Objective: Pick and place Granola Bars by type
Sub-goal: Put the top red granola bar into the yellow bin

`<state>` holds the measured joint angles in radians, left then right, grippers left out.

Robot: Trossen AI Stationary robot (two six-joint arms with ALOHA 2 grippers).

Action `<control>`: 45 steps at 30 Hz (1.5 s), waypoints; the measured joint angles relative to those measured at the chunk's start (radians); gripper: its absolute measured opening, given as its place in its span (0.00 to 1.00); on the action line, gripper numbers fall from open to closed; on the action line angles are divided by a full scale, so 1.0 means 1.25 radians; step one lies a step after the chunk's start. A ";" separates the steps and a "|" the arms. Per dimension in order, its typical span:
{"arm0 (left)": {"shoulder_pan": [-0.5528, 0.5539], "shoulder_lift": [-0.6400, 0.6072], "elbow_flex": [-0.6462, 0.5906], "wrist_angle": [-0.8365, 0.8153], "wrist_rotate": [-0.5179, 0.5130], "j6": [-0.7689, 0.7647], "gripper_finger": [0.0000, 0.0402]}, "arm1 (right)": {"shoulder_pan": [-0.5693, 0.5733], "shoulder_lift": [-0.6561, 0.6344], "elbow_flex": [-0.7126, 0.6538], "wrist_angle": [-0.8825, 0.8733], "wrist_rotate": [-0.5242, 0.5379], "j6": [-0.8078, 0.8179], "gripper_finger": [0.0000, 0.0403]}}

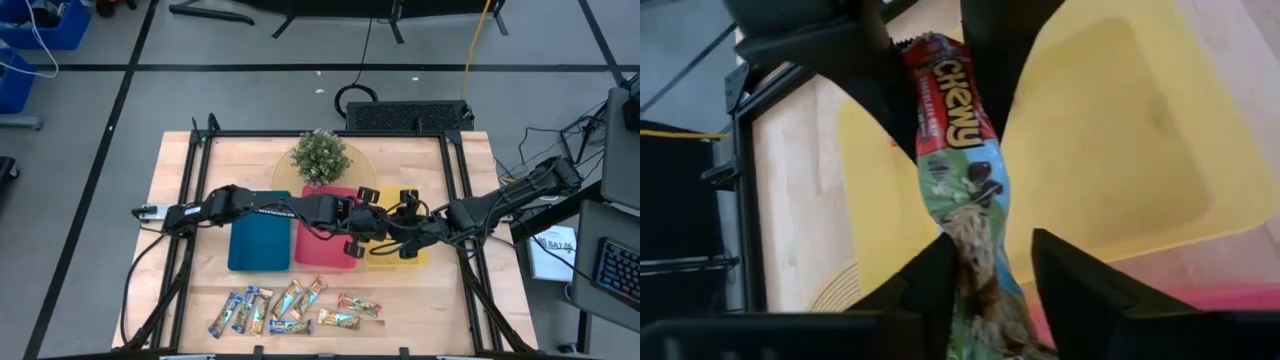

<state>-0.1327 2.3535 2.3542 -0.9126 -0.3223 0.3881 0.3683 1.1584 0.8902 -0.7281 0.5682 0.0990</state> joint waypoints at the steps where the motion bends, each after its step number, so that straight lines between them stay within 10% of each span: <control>1: -0.003 0.000 0.000 0.000 -0.016 0.001 0.39 | 0.000 0.000 0.000 -0.002 0.001 0.005 0.22; 9: -0.049 -0.076 0.001 -0.136 -0.117 -0.010 0.52 | 0.000 0.000 0.000 -0.038 0.003 0.043 0.21; 21: -0.153 -0.267 -0.070 -0.332 -0.016 -0.288 0.46 | -0.004 -0.006 -0.021 -0.176 0.032 0.388 0.21; 45: -0.391 -0.725 -0.857 0.520 -0.237 -0.235 0.04 | -0.165 -0.012 -0.161 0.028 -0.169 0.988 0.18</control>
<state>-0.6211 1.4474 1.2830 -0.2629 -0.6191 0.0945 0.1623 1.1429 0.6883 -0.6926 0.3565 1.3338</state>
